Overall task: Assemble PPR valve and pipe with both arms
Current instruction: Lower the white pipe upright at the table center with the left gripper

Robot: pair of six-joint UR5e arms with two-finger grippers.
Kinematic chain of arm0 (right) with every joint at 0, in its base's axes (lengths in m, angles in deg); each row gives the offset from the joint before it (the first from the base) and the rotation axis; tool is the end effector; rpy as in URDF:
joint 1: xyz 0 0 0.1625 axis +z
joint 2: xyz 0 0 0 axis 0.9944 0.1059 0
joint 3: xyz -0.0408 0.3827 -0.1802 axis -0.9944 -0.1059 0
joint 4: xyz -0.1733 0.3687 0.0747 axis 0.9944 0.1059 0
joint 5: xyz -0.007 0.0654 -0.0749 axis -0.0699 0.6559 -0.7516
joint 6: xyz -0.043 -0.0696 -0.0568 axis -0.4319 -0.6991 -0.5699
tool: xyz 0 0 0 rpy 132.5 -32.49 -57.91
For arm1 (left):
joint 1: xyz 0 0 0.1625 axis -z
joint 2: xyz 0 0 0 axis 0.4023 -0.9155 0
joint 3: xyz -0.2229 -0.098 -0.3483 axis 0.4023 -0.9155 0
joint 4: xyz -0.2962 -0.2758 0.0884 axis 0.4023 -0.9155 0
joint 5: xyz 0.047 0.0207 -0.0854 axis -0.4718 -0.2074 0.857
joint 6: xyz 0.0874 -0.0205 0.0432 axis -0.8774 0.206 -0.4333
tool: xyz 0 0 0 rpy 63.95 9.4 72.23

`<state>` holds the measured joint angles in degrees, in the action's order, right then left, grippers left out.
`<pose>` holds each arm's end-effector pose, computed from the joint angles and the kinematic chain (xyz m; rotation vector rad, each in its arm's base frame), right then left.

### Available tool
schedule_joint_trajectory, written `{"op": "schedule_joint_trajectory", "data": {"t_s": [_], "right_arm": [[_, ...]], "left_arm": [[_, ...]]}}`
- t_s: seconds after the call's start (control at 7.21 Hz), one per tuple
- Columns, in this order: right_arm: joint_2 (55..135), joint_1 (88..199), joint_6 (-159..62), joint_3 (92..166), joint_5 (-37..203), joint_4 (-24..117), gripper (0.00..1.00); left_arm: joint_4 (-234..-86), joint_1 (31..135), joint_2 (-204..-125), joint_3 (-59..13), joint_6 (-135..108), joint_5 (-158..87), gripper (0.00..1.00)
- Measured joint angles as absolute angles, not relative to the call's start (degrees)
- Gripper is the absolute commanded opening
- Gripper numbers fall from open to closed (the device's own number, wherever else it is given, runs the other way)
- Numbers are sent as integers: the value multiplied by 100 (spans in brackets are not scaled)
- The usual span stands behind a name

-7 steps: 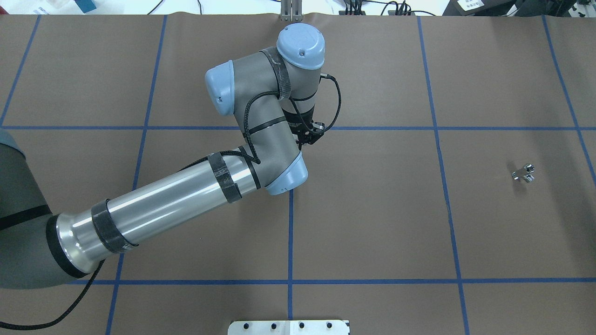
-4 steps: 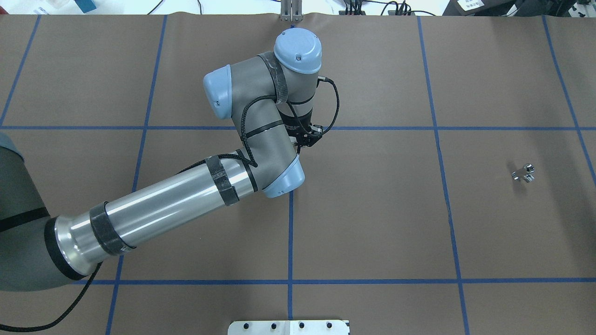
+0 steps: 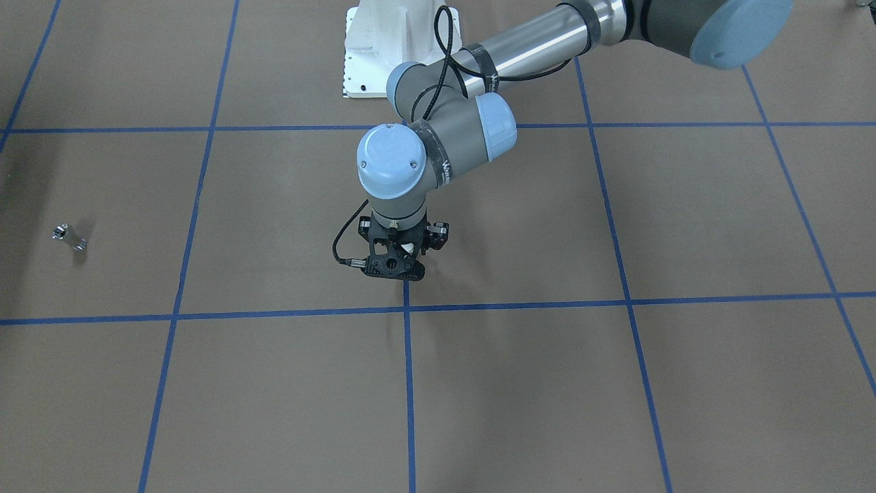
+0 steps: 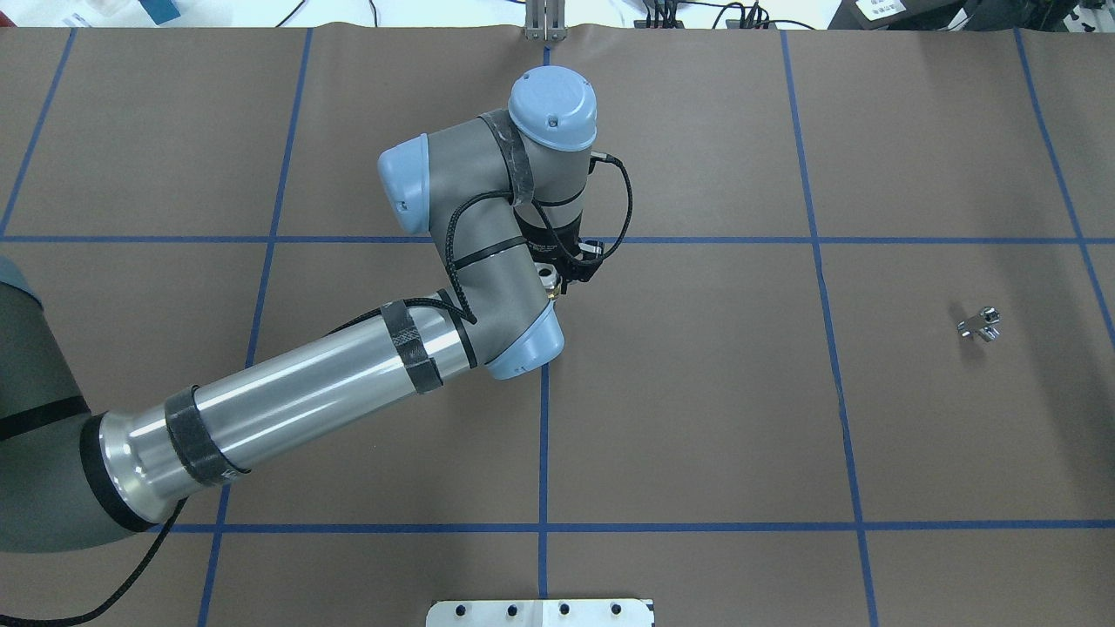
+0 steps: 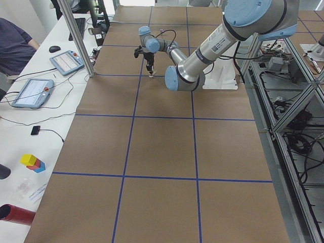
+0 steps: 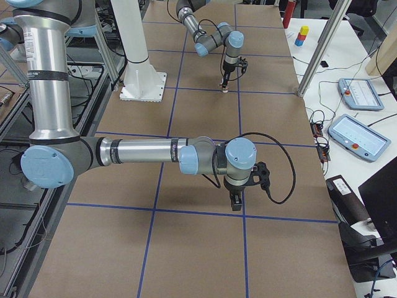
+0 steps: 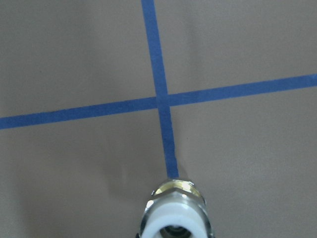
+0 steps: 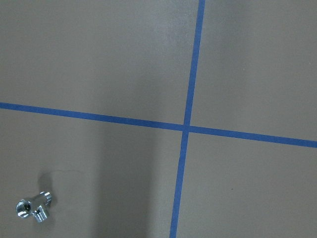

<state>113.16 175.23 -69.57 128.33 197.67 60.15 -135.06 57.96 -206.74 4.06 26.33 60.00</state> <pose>0.0711 -0.5078 0.6187 0.1069 -0.8313 -0.0865 0.6331 -0.5370 0.1465 -0.0189 0.7780 0.1680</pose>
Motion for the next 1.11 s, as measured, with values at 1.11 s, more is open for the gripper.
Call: {"op": "schedule_joint_trajectory", "data": {"t_s": [1.11], "right_arm": [[11309, 17524, -6828, 12868, 19754, 6010, 99]], "left_arm": [[-13638, 5792, -20635, 327, 2840, 5986, 100]]}}
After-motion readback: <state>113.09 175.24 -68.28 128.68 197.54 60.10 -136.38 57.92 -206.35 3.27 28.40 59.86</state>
